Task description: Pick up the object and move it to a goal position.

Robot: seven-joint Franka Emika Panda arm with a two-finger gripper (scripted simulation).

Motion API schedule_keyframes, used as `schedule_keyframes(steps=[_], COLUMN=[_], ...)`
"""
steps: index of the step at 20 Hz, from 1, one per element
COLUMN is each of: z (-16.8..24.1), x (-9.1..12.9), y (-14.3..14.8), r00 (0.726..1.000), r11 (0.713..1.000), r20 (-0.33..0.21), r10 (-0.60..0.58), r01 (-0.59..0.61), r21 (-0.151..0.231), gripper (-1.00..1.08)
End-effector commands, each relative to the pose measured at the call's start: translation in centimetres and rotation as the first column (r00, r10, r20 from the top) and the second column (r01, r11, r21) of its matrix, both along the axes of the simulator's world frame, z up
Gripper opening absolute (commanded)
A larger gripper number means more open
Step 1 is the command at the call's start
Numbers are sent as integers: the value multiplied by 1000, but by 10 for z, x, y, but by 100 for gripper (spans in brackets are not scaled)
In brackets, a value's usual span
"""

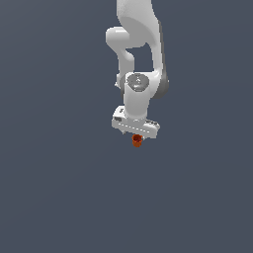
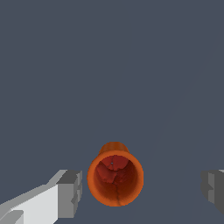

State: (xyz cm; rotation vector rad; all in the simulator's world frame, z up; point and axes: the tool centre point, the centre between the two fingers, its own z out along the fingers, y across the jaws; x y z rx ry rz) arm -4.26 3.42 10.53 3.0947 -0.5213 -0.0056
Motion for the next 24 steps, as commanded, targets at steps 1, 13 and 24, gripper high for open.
schedule_keyframes(steps=[1, 13, 24], z=[-6, -17, -53], x=[-4, -13, -14], y=[8, 22, 22], r00=[999, 996, 996], r11=[999, 996, 996], r20=[2, 3, 4], r10=[-33, -89, -92], r01=[33, 89, 92], r21=[1, 3, 3], gripper=[100, 100, 100])
